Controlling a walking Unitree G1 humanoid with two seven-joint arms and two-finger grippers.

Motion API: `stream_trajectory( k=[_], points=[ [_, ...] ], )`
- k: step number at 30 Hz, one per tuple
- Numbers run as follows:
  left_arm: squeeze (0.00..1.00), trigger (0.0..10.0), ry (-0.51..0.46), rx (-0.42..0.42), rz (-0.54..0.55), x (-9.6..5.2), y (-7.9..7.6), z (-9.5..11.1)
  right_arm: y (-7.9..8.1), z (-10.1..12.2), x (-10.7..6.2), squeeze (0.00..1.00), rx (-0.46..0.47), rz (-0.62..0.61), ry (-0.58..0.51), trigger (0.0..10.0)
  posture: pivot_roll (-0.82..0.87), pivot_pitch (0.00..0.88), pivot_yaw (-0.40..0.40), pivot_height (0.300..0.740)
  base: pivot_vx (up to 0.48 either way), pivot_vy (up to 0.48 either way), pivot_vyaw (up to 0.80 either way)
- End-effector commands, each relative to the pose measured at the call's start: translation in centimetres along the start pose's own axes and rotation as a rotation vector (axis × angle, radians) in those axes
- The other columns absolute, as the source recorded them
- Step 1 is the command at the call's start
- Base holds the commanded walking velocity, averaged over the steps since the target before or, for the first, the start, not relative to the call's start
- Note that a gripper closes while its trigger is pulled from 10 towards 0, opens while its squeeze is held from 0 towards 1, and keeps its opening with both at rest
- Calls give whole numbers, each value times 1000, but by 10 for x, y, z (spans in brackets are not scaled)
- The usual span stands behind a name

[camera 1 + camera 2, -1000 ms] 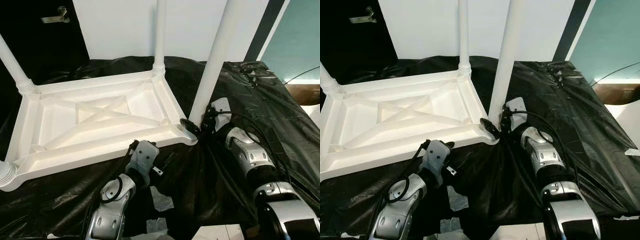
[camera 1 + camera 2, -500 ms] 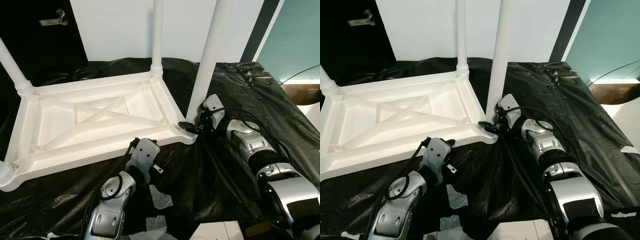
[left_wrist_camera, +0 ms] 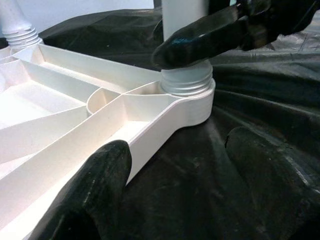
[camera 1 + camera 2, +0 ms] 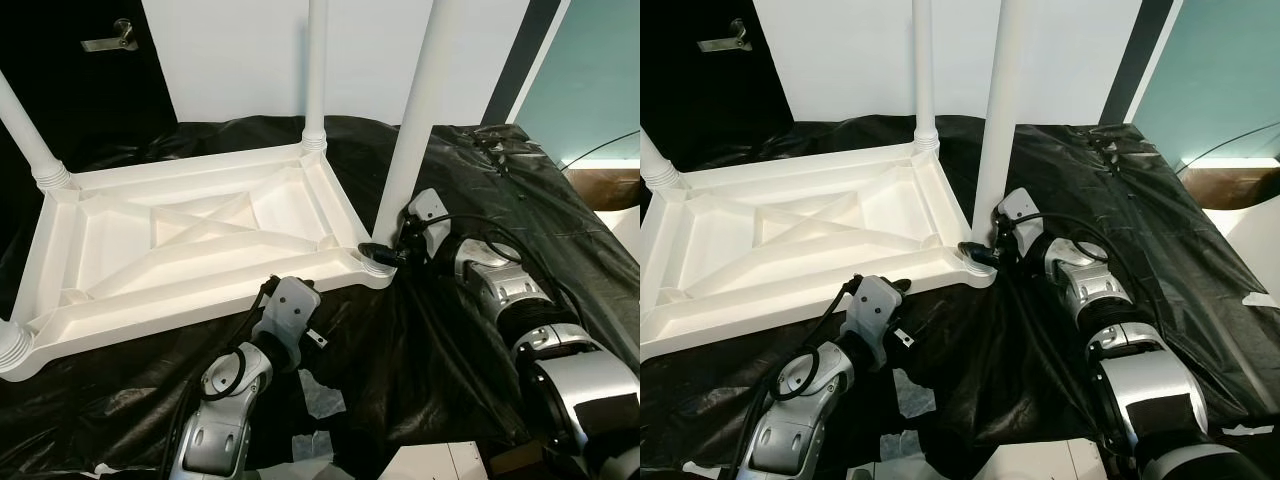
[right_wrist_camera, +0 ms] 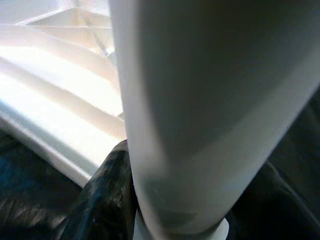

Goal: Building children table

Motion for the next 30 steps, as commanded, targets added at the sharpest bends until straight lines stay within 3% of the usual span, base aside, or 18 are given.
stream_trajectory(
  k=[1, 3, 5, 7, 17, 21, 23, 30],
  points=[
    [0, 10000, 2, 5, 113, 1, 11, -2, 0, -12, -2, 0, 23, -24, 37, 10000, 160, 0, -77, 740, 0, 0, 0],
    [0, 10000, 1, 5, 112, 1, 10, -2, -1, -13, -1, 0, 37, -55, 36, 10000, 159, 0, -79, 740, 0, 0, 0],
    [0, 10000, 2, -2, 109, 1, 9, -3, -7, -24, 0, 0, 115, -228, 53, 10000, 161, 0, -83, 740, 0, 0, 0],
    [0, 10000, 2, -5, 108, 1, 8, -3, -9, -28, -1, 0, 143, -291, 62, 10000, 161, 0, -83, 740, 0, 0, 0],
    [0, 10000, 8, -19, 106, -2, 2, -5, 2, -57, -12, 0, 315, -700, 137, 10000, 168, 1, -86, 740, 0, 0, 0],
    [0, 10000, 10, -20, 105, -2, 1, -6, 7, -54, -10, 0, 328, -718, 116, 10000, 173, 10, -87, 740, 0, 0, 0],
    [0, 10000, 16, -21, 104, -3, -1, -7, 18, -43, -5, 0, 343, -668, 75, 10000, 176, 21, -89, 740, 0, 0, 0],
    [0, 10000, 17, -24, 116, -4, 2, -6, 19, -33, -5, 0, 344, -673, 46, 10000, 177, 26, -87, 740, 0, 0, 0]
  ],
)
Point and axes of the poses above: a point about 5 cm out from each wrist's last joint towards the gripper, its own x axis pointing out of the wrist towards the gripper, its own z axis along the axis of the wrist's last joint, y = z × x, the point moved 6 cm from there along x, pointing out of the wrist towards the gripper, and after that the axes turned 2 degrees about -x, right-handed, at the moved point
